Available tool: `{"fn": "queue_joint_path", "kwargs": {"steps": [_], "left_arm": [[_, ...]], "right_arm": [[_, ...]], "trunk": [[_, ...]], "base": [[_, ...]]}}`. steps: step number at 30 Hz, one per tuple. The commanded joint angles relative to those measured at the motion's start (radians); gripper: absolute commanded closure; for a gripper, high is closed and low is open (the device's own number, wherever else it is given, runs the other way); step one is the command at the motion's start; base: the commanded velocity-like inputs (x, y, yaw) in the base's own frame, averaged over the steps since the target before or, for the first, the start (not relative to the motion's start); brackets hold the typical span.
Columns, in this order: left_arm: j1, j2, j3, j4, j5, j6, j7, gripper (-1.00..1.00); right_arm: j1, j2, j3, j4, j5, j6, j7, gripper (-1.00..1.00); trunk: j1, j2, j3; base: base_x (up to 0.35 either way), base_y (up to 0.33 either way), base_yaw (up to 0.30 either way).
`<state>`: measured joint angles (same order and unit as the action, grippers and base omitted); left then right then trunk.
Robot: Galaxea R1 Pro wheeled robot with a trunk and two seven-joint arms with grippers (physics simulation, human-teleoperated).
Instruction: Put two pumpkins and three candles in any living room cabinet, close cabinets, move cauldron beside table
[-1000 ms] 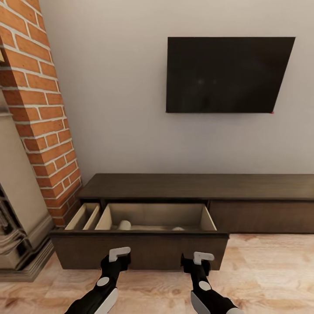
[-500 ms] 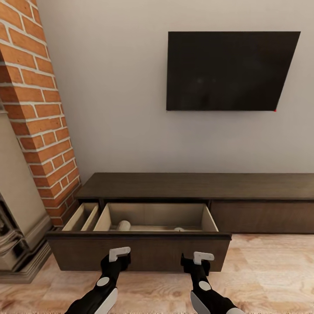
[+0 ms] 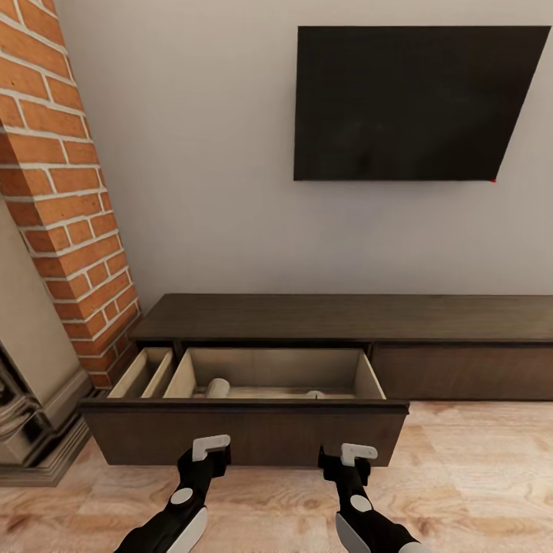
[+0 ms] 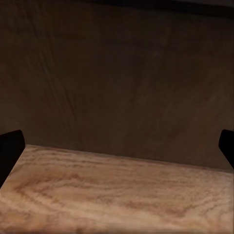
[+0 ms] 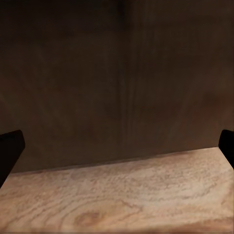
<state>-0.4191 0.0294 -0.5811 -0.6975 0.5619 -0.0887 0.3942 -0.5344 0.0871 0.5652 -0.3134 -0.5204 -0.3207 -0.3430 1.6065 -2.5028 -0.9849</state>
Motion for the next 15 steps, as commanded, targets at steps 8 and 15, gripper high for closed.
{"fn": "queue_joint_path", "kwargs": {"steps": [8,15], "left_arm": [[-0.001,0.003,-0.007,0.001,0.011,-0.006,0.008,-1.0],[-0.001,0.003,-0.006,0.001,0.013,-0.005,0.008,-1.0]], "right_arm": [[-0.001,0.0,0.009,0.0,-0.009,-0.004,-0.005,-1.0],[-0.001,0.0,0.009,0.0,-0.009,-0.004,-0.005,-1.0]], "trunk": [[0.0,0.0,-0.001],[0.0,0.0,-0.001]], "base": [[0.003,0.0,0.0],[0.223,0.0,0.0]]}}
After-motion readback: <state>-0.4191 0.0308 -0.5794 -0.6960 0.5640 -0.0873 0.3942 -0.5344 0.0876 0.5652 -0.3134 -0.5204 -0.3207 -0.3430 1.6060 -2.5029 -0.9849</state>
